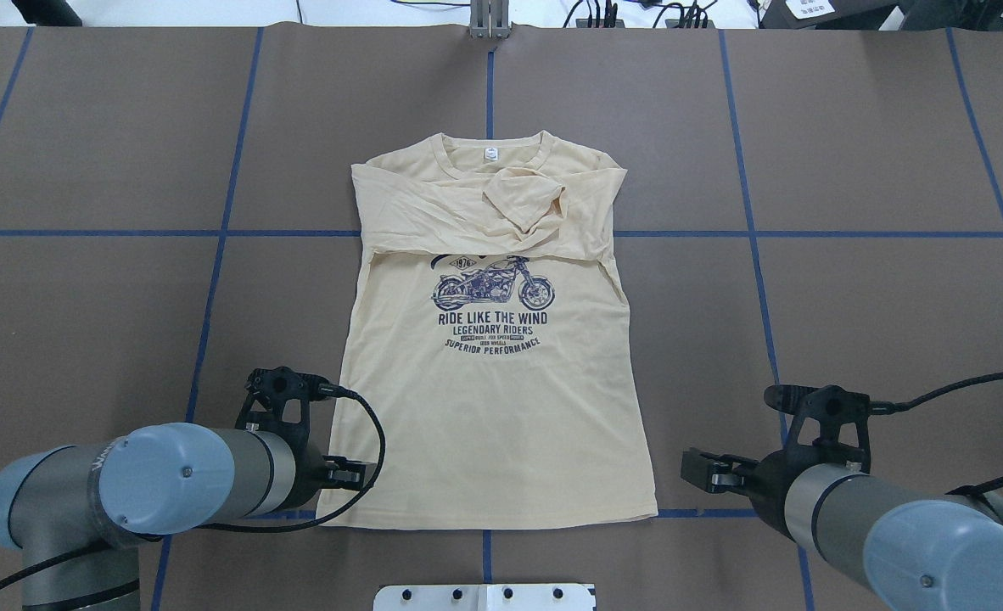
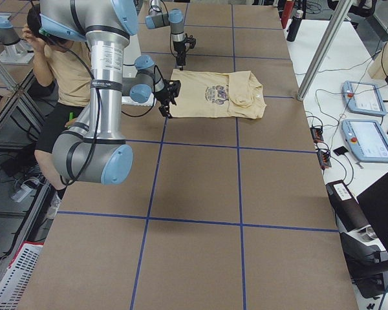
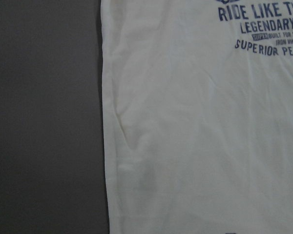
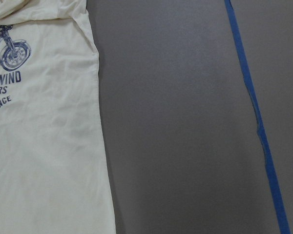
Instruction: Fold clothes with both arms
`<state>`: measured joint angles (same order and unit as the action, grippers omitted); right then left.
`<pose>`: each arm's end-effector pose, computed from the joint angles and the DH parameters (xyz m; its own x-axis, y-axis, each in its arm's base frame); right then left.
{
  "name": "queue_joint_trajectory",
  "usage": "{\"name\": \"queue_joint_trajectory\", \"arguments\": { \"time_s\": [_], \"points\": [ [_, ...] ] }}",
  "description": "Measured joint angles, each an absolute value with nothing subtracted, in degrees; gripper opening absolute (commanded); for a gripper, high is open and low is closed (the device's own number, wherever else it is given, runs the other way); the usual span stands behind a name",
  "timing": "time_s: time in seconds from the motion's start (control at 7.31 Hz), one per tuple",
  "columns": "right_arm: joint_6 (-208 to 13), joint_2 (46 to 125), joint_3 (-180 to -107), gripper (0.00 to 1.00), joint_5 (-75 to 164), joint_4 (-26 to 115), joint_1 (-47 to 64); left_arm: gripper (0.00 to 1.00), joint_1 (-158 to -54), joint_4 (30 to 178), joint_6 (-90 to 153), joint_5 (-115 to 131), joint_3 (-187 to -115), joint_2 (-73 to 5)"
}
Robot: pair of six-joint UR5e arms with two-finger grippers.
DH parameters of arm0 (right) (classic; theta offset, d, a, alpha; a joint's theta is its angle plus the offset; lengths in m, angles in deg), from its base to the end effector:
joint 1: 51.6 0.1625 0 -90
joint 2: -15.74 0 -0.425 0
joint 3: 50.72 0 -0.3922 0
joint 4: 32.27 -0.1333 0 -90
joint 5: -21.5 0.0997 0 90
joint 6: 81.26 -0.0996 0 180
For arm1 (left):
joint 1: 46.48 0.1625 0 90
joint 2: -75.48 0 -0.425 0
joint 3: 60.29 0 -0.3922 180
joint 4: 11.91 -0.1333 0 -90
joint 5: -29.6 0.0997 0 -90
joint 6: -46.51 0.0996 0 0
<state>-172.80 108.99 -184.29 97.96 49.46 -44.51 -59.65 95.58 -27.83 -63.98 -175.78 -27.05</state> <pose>-0.3910 -0.2065 0.3223 0.6482 0.1070 0.7539 -0.3118 0.9406 0.1346 0.4964 -0.2467 0.3099 0.5788 0.1413 -0.8032 0.0219 0.9818 0.1884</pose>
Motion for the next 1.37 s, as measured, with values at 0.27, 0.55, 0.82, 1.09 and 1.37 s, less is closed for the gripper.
{"name": "queue_joint_trajectory", "arguments": {
  "time_s": [0.27,0.55,0.82,1.09,1.37],
  "points": [
    [-172.9,101.6,-184.2,0.99,98.0,58.6,-44.6,0.63,-57.9,95.6,-29.1,-63.8,-175.8,-25.8],
    [-173.3,99.6,-184.0,0.99,97.7,61.2,-45.2,0.6,-55.4,95.6,-31.7,-63.7,-175.8,-25.2],
    [-173.5,99.3,-184.0,0.99,97.2,61.5,-45.8,0.59,-53.5,95.5,-33.9,-63.6,-175.8,-25.1],
    [-173.5,99.2,-183.9,0.99,96.9,61.5,-46.0,0.57,-53.2,95.4,-34.3,-63.7,-175.8,-25.0],
    [-173.5,99.3,-183.8,0.99,96.9,61.5,-46.1,0.56,-53.2,95.3,-34.3,-63.9,-175.8,-25.0]
  ]
}}
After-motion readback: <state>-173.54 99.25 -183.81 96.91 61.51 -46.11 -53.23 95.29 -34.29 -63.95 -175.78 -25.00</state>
